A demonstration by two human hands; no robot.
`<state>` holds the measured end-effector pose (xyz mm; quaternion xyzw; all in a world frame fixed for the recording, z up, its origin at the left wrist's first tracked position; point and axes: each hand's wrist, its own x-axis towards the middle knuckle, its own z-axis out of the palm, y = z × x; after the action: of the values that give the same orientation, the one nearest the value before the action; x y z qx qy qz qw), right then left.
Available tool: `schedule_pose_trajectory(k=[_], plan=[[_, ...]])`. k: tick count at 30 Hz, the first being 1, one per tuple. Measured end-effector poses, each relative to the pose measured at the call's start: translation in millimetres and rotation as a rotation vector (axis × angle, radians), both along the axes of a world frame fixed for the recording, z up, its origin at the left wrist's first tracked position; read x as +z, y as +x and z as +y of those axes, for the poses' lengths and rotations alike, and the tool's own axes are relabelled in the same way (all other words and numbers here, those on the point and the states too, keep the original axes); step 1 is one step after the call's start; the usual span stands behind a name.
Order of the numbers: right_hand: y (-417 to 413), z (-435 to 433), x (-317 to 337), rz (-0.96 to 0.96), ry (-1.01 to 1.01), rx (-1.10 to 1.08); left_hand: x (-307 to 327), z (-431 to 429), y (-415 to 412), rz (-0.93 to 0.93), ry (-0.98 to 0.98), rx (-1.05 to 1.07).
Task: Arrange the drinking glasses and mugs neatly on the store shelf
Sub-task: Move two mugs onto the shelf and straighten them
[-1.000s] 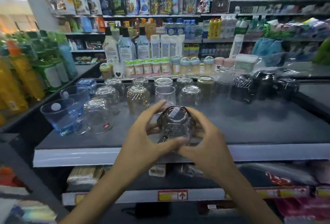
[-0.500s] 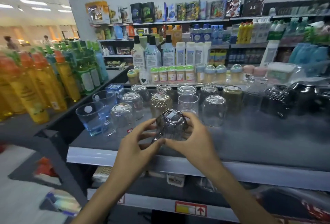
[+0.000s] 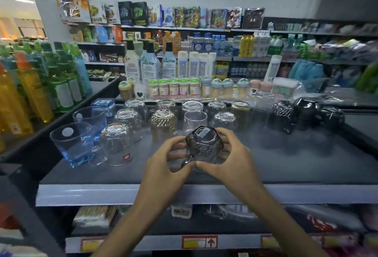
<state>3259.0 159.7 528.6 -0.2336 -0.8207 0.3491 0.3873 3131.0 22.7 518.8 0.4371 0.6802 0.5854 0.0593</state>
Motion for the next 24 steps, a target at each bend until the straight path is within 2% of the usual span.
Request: schedule_pose_trajectory(k=[6,11,20,24], plan=[[77,44,3,0.002,0.001,-0.156,2,68,52,0.009,-0.033,-0.186],[120,81,4,-0.023,-0.008,-0.198,7,112,90,0.036,-0.069,-0.272],[106,95,-6,-0.016,-0.018,-0.07,-3,92,87,0.003,-0.082,-0.036],[114,112,-9,0.006,-0.024,-0.087,-6,116,94,0.025,-0.107,-0.048]])
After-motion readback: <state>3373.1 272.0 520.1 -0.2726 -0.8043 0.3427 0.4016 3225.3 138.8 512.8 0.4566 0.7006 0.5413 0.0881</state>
